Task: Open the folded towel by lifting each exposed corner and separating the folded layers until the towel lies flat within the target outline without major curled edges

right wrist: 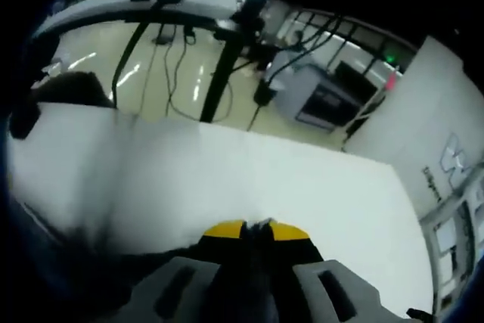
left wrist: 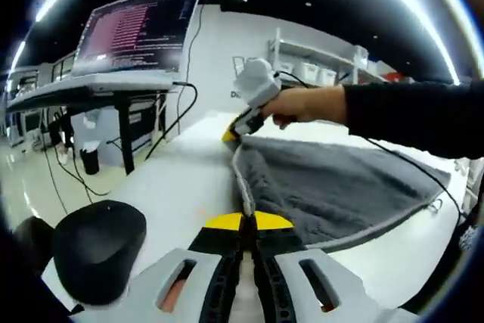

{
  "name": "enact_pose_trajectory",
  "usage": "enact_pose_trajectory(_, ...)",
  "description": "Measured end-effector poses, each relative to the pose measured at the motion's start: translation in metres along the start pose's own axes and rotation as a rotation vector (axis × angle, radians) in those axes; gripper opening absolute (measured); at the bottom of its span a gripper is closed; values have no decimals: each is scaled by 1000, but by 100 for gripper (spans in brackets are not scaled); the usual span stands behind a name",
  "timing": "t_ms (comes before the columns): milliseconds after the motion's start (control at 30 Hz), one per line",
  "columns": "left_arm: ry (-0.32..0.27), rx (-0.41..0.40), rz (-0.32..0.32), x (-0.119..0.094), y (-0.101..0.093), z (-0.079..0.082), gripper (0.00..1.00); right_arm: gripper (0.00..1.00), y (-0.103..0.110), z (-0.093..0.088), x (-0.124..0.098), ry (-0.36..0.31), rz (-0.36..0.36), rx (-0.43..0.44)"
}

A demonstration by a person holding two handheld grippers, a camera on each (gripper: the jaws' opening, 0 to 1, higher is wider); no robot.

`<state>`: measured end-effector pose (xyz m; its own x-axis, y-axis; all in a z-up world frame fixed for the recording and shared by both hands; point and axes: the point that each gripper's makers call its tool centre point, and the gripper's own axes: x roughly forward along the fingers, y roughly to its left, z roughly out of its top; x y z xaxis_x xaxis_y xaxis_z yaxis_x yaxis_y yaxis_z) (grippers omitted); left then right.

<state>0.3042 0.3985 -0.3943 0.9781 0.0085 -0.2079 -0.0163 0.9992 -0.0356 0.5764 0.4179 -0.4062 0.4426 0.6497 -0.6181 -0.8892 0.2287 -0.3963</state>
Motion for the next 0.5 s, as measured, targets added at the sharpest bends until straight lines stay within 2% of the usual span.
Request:
enact_pose_trajectory(33, -20, 23, 22, 0, 2, 3, 11, 19, 1, 4, -2, -21, 14, 45)
enact_pose_trajectory(100, -19, 32, 38, -1, 4, 3, 15, 28, 11, 9, -6, -44, 80, 91)
enact_pose_trajectory(167, -31, 27, 68, -2, 10, 6, 24, 38, 11, 12, -12, -56, 74, 76)
enact_pose_trajectory(200, -55, 35, 98, -4, 15, 11, 28, 41, 11, 14, -14, -62, 77, 72)
enact_pose_trajectory(233, -61, 36, 98, -4, 15, 13, 31, 47, 14, 19, -19, -78, 91, 59)
enact_pose_trajectory(300, -61, 36, 105, -5, 15, 14, 36, 64, 18, 24, -26, -106, 114, 36)
enact_pose_trajectory(333, -65, 45, 117, -5, 16, 16, 43, 78, 21, 26, -28, -122, 128, 11)
enact_pose_trajectory(367, -68, 59, 130, -4, 17, 17, 50, 88, 29, 31, -30, -161, 155, -55)
enact_pose_trajectory(400, -66, 72, 134, -3, 16, 17, 56, 97, 30, 32, -31, -171, 147, -73)
enact_pose_trajectory(433, -65, 79, 136, -2, 15, 18, 59, 98, 35, 32, -32, -178, 160, -83)
enact_pose_trajectory(467, -68, 85, 137, -2, 14, 20, 59, 100, 49, 31, -33, -174, 237, -49)
enact_pose_trajectory(500, -73, 94, 129, -3, 10, 22, 57, 98, 57, 31, -35, -168, 285, 25)
